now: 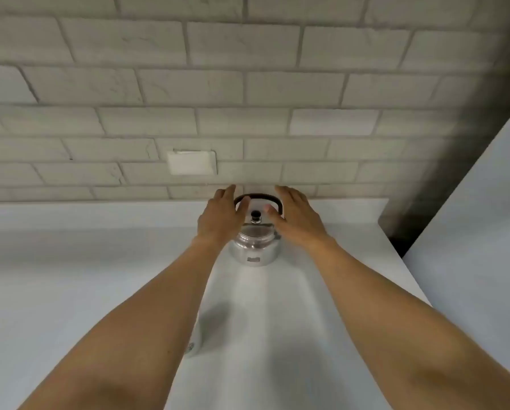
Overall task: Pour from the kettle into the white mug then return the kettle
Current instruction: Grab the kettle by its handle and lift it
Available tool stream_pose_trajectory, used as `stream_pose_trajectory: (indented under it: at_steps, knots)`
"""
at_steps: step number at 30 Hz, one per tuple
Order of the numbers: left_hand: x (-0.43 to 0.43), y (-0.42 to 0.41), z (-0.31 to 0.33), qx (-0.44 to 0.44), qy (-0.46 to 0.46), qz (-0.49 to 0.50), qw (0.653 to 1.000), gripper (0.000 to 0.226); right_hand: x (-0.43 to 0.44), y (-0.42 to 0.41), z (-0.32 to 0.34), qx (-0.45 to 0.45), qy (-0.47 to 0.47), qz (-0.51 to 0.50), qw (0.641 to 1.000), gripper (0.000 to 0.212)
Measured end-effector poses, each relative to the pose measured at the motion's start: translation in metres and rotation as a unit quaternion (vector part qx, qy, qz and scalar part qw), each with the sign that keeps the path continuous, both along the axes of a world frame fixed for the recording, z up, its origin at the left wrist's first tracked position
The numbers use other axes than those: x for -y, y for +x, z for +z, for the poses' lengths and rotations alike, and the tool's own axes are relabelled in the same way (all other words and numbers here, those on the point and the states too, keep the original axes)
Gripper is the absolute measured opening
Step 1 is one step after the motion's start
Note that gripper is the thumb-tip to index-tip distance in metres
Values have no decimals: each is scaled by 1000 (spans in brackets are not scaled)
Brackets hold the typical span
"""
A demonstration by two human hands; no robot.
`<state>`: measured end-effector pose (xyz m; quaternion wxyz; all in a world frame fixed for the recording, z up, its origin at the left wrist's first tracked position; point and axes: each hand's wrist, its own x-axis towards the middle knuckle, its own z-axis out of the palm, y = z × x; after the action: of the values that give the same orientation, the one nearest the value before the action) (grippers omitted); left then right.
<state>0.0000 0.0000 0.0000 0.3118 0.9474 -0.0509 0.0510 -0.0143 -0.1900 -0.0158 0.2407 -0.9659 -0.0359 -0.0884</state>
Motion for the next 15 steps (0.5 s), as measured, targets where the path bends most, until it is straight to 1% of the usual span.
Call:
stream_pose_trajectory:
  at_steps: [4, 6, 8, 11, 13, 15]
  knots:
    - [5, 23, -15, -40, -6, -27, 999, 63, 0, 31, -15, -34, -8, 24, 999, 75]
    - [6, 34, -23, -46, -6, -25, 999, 60, -4, 43, -22, -42, 0, 29, 999, 79]
    - [7, 41, -29, -52, 4, -44, 998, 56, -5, 51, -27, -40, 14, 38, 998, 77]
    - [7, 50, -36, -43, 15, -49, 998, 44, -7, 58, -30, -44, 40, 63, 996, 66]
    - [6, 53, -38, -23, 10, -47, 999, 33, -7, 61, -30, -29, 65, 77, 995, 56]
    - [5, 51, -38, -13, 18, -57, 998, 29, -7, 62, -29, -4, 81, 82, 993, 43]
